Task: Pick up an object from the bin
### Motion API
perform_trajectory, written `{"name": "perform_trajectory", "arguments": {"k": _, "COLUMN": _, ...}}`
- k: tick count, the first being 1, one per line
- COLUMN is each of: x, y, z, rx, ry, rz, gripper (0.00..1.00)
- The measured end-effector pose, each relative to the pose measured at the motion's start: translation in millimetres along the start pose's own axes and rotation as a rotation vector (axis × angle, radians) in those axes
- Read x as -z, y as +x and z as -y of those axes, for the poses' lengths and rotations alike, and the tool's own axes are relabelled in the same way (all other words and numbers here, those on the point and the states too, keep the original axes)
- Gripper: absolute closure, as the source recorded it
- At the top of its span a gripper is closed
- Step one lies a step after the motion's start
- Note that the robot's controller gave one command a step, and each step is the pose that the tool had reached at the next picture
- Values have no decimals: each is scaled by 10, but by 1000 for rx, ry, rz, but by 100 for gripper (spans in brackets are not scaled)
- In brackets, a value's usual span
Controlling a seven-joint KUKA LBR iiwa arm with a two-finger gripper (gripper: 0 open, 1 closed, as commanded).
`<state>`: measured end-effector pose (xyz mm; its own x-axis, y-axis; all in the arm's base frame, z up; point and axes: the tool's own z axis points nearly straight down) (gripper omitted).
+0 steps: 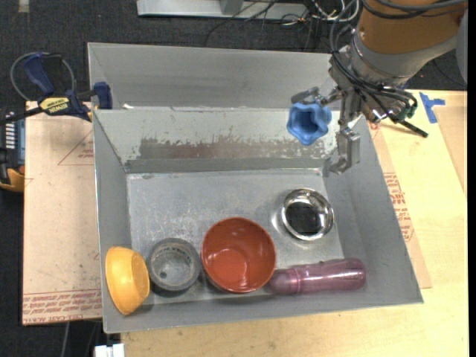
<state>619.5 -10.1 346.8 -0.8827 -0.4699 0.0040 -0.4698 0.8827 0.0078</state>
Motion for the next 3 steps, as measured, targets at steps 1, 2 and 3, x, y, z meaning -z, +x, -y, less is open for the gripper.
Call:
{"name": "perform_trajectory", "arguments": {"k": 1, "x": -432, "y": -230, "z": -118, "rx": 27, "ry": -4, "rz": -1, "gripper": 0}}
{"name": "perform_trajectory", "arguments": {"k": 2, "x": 5, "y": -34, "z": -106, "rx": 26, "ry": 5, "rz": 10, "gripper": 0}}
{"name": "perform_trajectory", "arguments": {"k": 3, "x": -534, "y": -177, "z": -75, "rx": 87, "ry": -4, "rz": 1, "gripper": 100}}
